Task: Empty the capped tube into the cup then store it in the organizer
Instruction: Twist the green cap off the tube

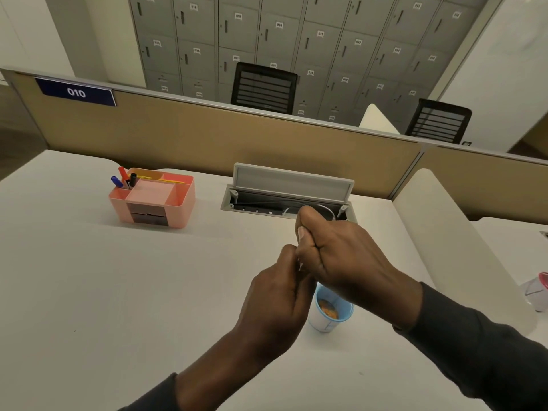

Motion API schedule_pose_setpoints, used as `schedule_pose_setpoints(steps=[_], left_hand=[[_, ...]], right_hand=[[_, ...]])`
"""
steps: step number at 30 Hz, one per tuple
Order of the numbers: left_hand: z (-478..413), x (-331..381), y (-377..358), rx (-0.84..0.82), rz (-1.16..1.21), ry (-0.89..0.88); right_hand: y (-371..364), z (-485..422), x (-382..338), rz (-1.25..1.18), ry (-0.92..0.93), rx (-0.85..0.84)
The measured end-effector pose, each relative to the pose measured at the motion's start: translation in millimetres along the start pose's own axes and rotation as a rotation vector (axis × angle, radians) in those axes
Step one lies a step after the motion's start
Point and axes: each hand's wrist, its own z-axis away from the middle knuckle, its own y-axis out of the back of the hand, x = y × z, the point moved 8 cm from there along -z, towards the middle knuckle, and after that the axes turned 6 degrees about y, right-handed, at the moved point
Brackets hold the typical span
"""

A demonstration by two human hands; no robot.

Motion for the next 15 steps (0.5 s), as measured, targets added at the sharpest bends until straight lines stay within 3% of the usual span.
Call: schedule_pose_setpoints(steps=[10, 15], left_hand=[[-20.1, -13.1, -19.0, -0.043, 0.010, -0.031], [-30.2, -22.3, -32.3, -0.084, 0.036, -0.046]], right_hand=[[10.5, -1.5, 30.9, -0.049, -0.071, -0.068], [12.5, 2.4, 49.7, -0.226, -0.116, -0.249]])
